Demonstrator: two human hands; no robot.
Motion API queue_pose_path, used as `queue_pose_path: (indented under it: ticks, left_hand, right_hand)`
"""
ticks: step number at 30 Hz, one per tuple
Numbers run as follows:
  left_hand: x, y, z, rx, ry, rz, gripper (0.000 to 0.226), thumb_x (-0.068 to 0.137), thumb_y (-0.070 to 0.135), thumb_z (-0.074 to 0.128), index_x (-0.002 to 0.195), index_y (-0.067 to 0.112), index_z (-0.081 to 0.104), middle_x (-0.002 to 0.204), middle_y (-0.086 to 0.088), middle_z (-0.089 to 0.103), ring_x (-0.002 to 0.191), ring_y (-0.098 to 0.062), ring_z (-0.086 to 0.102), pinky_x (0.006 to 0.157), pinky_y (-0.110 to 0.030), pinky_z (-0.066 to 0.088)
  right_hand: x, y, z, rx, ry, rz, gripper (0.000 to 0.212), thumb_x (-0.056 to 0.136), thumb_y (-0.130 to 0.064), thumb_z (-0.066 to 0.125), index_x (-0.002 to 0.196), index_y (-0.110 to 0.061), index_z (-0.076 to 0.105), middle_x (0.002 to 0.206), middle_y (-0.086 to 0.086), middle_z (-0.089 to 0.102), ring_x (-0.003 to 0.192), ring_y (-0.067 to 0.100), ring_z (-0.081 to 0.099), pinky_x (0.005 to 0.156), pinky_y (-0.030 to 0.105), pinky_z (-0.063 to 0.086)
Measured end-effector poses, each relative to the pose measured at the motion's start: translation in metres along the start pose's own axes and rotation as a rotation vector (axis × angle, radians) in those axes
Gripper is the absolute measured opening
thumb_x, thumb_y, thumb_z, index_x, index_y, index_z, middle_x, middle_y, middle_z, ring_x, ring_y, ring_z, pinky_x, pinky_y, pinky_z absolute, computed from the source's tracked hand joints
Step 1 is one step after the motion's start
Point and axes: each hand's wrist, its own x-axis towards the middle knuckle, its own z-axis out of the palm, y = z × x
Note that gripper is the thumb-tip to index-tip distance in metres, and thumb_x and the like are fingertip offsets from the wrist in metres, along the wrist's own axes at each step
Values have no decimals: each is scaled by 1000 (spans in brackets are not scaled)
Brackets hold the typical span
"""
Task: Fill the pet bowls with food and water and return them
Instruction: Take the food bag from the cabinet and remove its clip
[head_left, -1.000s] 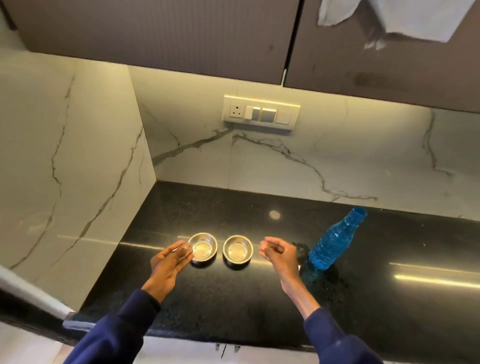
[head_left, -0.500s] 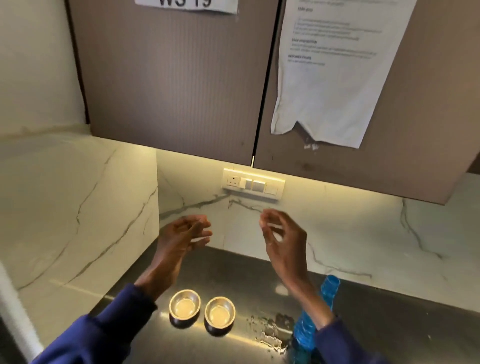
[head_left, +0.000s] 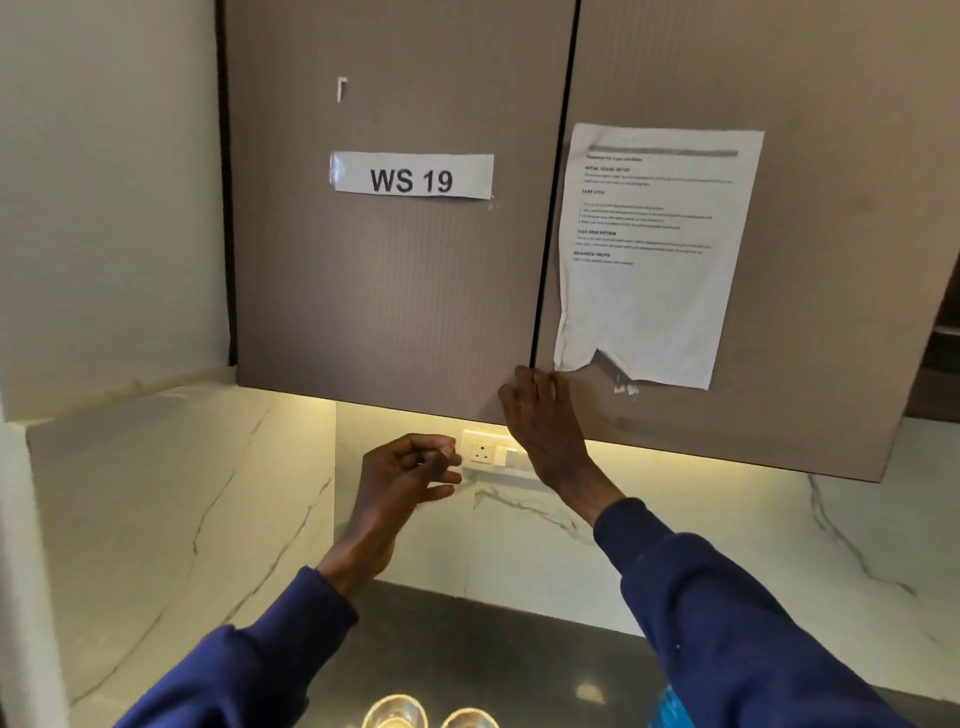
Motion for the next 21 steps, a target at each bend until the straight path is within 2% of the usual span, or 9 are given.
queue_pose_path:
  ticks: [3, 6, 7, 9, 12, 14, 16, 18, 21]
  left_hand:
    - [6, -2, -9, 13, -14, 2, 20, 90, 19, 70, 108, 13, 72, 106, -7, 76, 89, -24, 77, 72, -30, 63]
    - [15, -5, -20, 32, -10, 10, 18, 91, 18, 69, 109, 13, 72, 101, -5, 77, 88, -23, 77, 71, -29, 63]
    - [19, -8, -23, 38, -14, 14, 18, 92, 19, 68, 109, 13, 72, 99, -4, 77, 86, -22, 77, 71, -29, 63]
    - [27, -12, -26, 63, -19, 35, 16, 93, 20, 67, 107, 14, 73, 95, -2, 78, 84, -20, 77, 72, -30, 64]
    - [35, -28, -22, 166, -47, 105, 10, 94, 22, 68, 102, 19, 74, 89, 4, 78, 80, -13, 75, 75, -30, 64]
    - [39, -35, -15, 271, -61, 200, 7, 94, 21, 69, 98, 21, 75, 88, 8, 77, 81, -8, 73, 78, -25, 61]
    - [45, -41, -5, 340, -80, 285, 6, 93, 19, 69, 95, 21, 75, 90, 10, 76, 84, -4, 70, 81, -22, 57]
    - [50, -44, 6, 394, -91, 373, 7, 93, 20, 70, 98, 19, 74, 94, 8, 75, 87, -5, 69, 83, -25, 58]
    - [61, -46, 20, 426, -94, 463, 10, 93, 23, 71, 102, 19, 73, 98, 6, 74, 88, -9, 69, 82, -31, 60]
  right_hand:
    - [4, -4, -10, -61, -39, -70, 58, 63, -11, 92, 109, -7, 56, 115, 18, 59, 102, 33, 58, 97, 45, 50]
    - [-1, -11, -30, -139, -67, -171, 51, 69, -9, 86, 111, -3, 59, 113, 19, 61, 108, 35, 57, 114, 50, 38]
    - [-5, -13, -38, -153, -104, -193, 45, 71, -9, 85, 110, -2, 63, 109, 19, 64, 105, 35, 58, 116, 50, 36]
    - [-14, -20, -62, -173, -224, -180, 32, 73, -13, 87, 100, -5, 72, 95, 13, 71, 94, 31, 61, 110, 47, 40]
    - [-37, -36, -111, -164, -461, -46, 17, 83, -16, 81, 97, -11, 73, 87, 8, 73, 93, 26, 64, 110, 43, 35]
    - [-48, -40, -146, -208, -567, 41, 18, 87, -18, 77, 101, -14, 68, 90, 6, 69, 98, 25, 63, 115, 46, 25]
    - [-58, -37, -176, -281, -701, 122, 29, 84, -22, 79, 107, -15, 64, 99, 6, 67, 106, 28, 61, 117, 49, 20]
    - [-69, -31, -198, -375, -797, 197, 42, 80, -23, 82, 113, -14, 58, 109, 9, 65, 113, 32, 60, 115, 53, 23]
    - [-90, -19, -218, -484, -886, 358, 38, 79, -23, 83, 109, -17, 61, 99, 7, 65, 100, 31, 64, 106, 55, 34]
